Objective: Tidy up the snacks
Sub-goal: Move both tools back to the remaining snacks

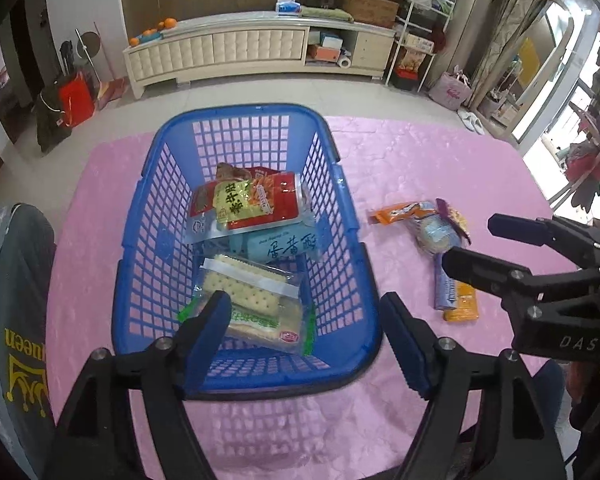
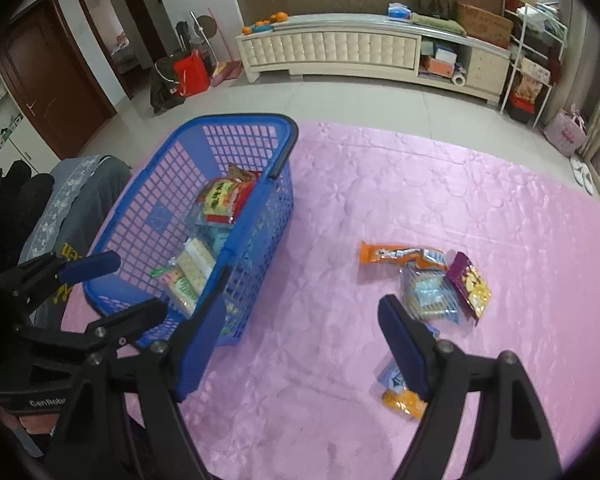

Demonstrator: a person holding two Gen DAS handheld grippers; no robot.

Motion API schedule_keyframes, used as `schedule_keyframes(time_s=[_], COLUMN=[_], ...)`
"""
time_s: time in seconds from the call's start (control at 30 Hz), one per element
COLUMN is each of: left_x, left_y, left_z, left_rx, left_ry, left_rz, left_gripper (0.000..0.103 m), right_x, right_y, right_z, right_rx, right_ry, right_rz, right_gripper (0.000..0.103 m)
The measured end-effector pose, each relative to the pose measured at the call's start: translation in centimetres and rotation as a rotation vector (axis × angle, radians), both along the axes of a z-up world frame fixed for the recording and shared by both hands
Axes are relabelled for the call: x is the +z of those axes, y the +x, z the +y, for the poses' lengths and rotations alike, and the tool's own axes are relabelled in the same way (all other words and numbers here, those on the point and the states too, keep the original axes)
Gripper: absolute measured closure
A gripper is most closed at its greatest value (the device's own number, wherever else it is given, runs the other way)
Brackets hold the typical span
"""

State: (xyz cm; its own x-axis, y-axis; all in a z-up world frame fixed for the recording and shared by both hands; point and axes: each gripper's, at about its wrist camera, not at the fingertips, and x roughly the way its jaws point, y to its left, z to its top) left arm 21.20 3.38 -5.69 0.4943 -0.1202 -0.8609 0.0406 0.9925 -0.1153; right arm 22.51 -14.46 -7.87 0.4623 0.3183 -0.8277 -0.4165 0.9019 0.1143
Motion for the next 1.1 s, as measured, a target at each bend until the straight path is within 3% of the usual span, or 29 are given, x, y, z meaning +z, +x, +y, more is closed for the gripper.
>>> schedule_keyframes(time_s=[0.57,1.1], left_x=[2.8,0.6], left_y=[-3.3,-1.0], left_z=[-5.1,-12.9], left_rx=[-0.058,-0.162], left_ry=[0.001,0.005], left_rz=[-0.067,-0.020], left_gripper=[0.026,0.026], right_x=[2.1,0.5], right_y=[-4.2,-4.0], right_z=[-5.5,-13.7], right_rx=[-0.073,-0.174], right_ry=[0.012,0.038], right_rz=[-0.019,0.016], right_gripper=[0.021,0.021])
